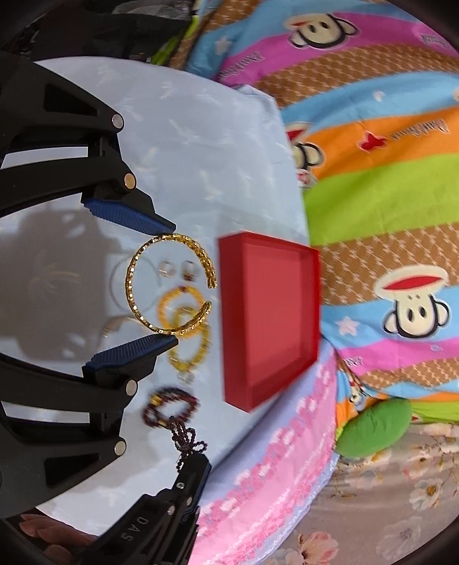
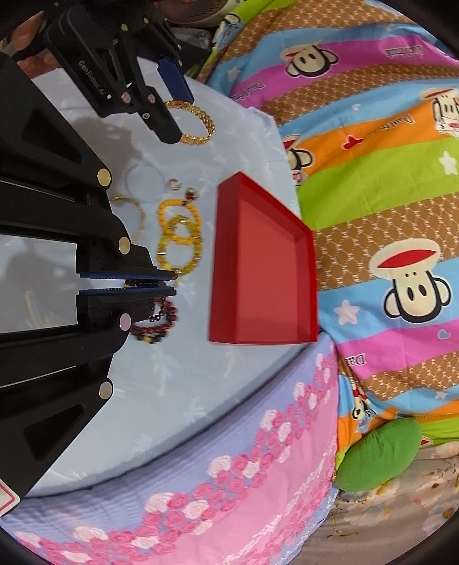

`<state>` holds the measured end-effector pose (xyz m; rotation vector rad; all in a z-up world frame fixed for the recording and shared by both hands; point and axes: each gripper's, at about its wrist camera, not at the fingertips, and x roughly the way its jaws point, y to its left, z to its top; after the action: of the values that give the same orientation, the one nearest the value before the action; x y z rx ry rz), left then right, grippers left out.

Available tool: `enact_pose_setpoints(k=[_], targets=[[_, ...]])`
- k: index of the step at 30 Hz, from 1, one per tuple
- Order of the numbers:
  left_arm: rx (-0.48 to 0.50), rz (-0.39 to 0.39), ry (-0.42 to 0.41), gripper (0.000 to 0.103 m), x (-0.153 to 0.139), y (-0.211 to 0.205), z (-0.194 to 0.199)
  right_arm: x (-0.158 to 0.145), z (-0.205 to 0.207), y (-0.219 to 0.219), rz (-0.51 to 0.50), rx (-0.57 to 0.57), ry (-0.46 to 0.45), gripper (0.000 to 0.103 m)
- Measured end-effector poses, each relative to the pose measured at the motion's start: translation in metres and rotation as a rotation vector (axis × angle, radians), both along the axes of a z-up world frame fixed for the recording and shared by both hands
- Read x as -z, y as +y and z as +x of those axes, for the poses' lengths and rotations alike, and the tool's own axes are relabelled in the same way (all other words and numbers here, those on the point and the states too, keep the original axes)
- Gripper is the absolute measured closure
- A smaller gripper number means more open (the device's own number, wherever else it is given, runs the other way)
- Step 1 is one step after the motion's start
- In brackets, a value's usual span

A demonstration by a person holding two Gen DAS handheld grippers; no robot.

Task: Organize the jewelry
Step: 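Carry both pieces into the red box and open both tools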

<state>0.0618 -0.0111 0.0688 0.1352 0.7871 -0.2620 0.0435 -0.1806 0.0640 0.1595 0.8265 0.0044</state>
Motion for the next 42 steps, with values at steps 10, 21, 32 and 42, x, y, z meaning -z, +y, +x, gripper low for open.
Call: enact_pose_setpoints(k=[10, 21, 32, 42], targets=[[0.021, -0.014, -0.059, 0.048, -0.037, -0.033, 0.084, -0.045, 0.086, -0.031, 0.008, 0.025, -0.070, 0.099], [-0.001, 0.000, -0.018, 0.048, -0.013, -0.049, 0.199, -0.014, 0.209, -0.035, 0.047, 0.006, -0.020, 0.099], [-0.002, 0.046, 0.026, 0.048, 0.029, -0.071, 0.272, 0.041, 0.285, -0.045, 0.040, 0.018, 0.067, 0.098], [-0.006, 0.081, 0.011, 0.035, 0.042, -0.081, 0.280, 0.043, 0.281, -0.044, -0.026, 0.036, 0.061, 0.069]])
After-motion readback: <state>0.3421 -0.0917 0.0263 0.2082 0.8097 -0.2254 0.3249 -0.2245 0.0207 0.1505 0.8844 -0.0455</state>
